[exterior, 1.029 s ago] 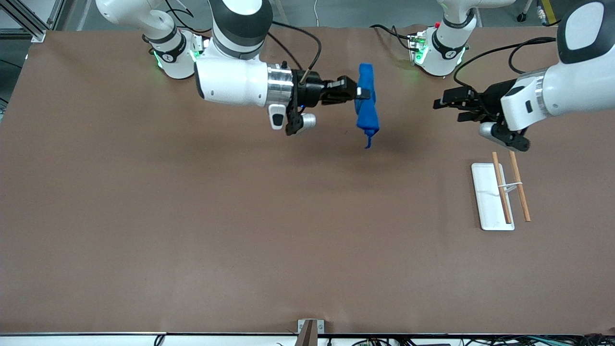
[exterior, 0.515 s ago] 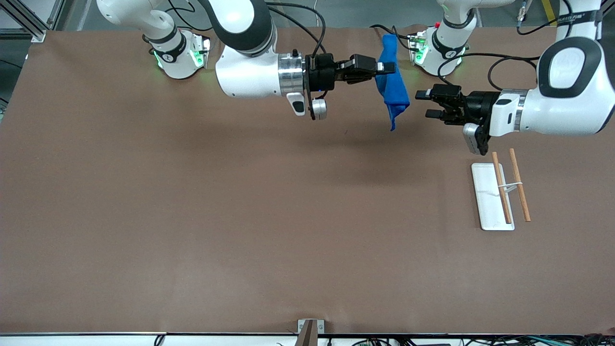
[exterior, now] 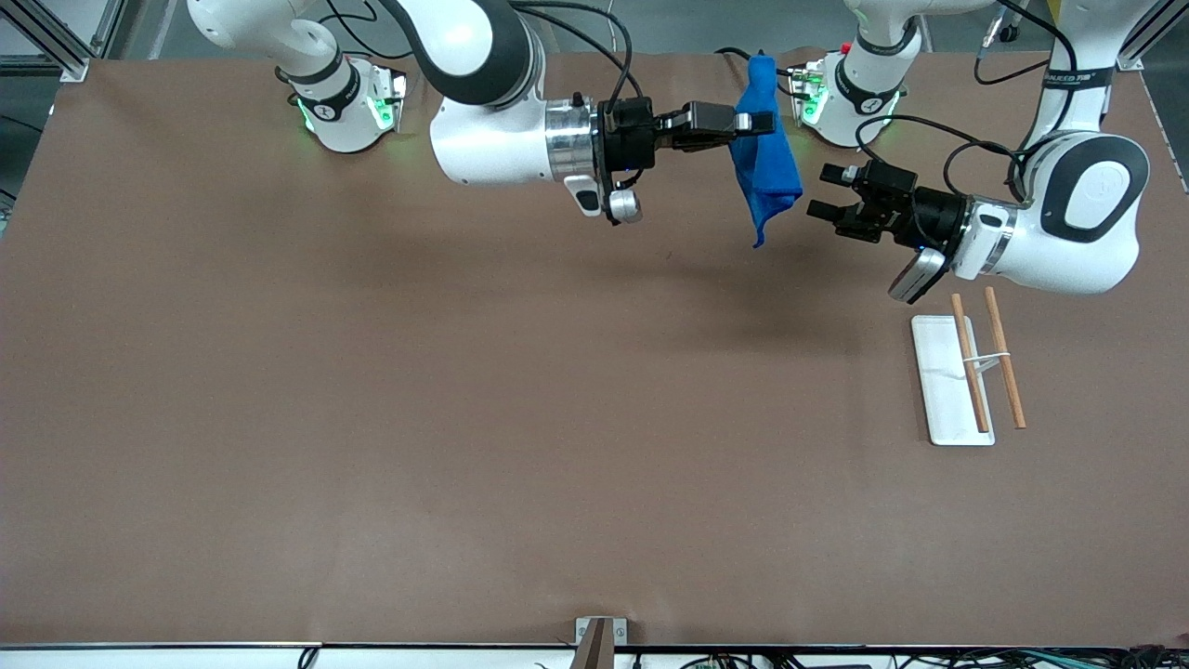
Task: Right arm passes towel to left arm to hang
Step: 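Grasp the hanging towel with the left gripper beside the right gripper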
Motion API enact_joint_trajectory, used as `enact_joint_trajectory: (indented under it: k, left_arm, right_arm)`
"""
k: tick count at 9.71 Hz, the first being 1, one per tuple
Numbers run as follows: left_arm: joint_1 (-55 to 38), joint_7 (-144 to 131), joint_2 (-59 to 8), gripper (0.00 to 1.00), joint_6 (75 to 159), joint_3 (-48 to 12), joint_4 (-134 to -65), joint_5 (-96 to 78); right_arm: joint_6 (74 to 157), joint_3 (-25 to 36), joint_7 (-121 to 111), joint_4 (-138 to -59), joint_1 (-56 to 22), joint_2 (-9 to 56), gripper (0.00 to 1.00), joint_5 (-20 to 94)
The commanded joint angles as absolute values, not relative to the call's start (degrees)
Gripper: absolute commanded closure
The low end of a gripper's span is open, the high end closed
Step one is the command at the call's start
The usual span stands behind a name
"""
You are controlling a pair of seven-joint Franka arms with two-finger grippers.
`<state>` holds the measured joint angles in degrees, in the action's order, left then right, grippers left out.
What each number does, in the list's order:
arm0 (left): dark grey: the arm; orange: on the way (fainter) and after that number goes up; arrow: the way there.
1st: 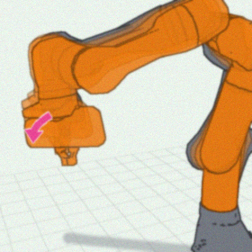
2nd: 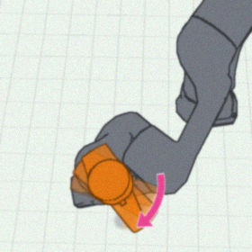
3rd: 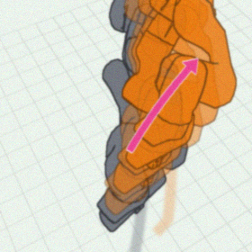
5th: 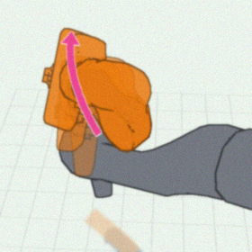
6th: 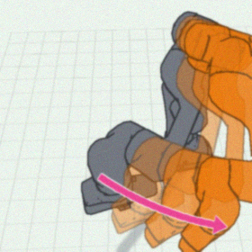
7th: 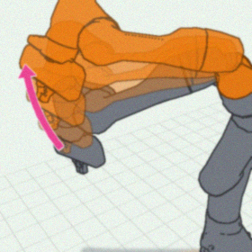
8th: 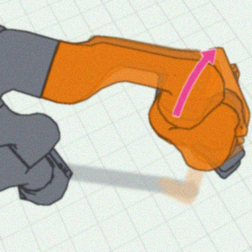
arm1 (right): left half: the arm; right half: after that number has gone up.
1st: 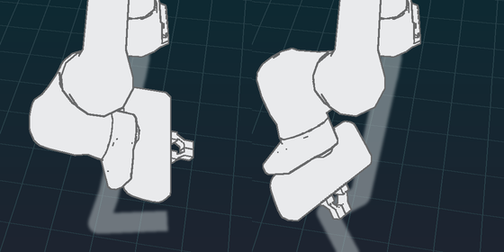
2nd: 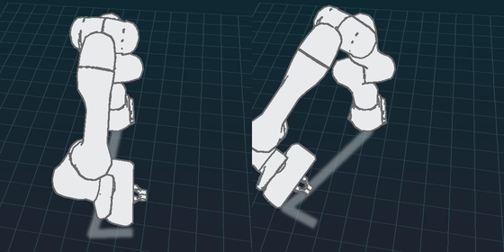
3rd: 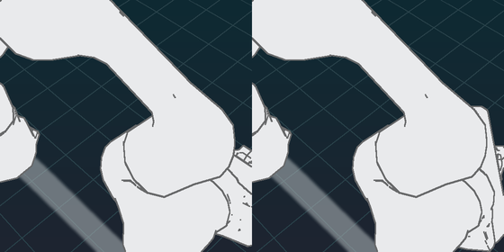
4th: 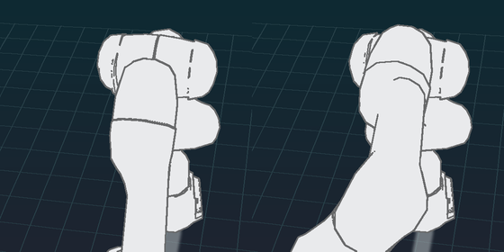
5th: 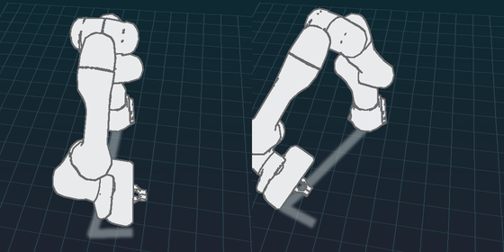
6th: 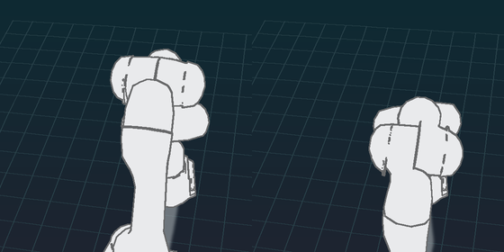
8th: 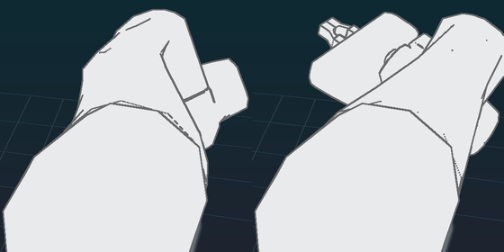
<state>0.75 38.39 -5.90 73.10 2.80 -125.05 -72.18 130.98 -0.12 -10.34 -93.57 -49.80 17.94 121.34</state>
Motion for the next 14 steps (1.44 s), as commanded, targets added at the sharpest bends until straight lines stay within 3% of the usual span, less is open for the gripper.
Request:
enact_joint_trajectory:
  k: [1, 5, 11, 12, 13, 14]
  left_arm:
    - [0.6, 43.5, -4.8, 0.01, 73.8, 2.9, -132.1, -77.7]
    - [0.1, 55.3, -3.0, 0.02, 74.2, 2.6, -142.0, -89.5]
    - [-0.9, 62.0, -3.4, 0.08, 74.9, -0.2, -144.6, -100.4]
    - [-0.8, 62.4, -3.4, 0.32, 74.9, -0.9, -145.2, -100.4]
    - [-0.8, 62.5, -3.4, 0.64, 74.9, -0.9, -145.2, -100.4]
    - [-0.6, 62.8, -3.3, 0.82, 74.9, -0.9, -145.1, -100.4]
  right_arm:
    - [131.0, 0.5, -11.1, -92.8, -50.9, 18.5, 0.99, 123.7]
    - [131.0, 0.5, -11.1, -89.0, -51.6, 21.4, 0.99, 129.8]
    - [131.2, 0.5, -11.3, -88.6, -52.6, 22.1, 0.99, 131.1]
    - [131.2, 0.5, -11.3, -88.6, -52.6, 22.1, 0.99, 131.1]
    - [131.2, 0.5, -11.5, -88.6, -52.6, 22.1, 0.99, 131.2]
    - [131.2, 0.5, -11.5, -88.7, -53.0, 22.1, 0.99, 131.2]
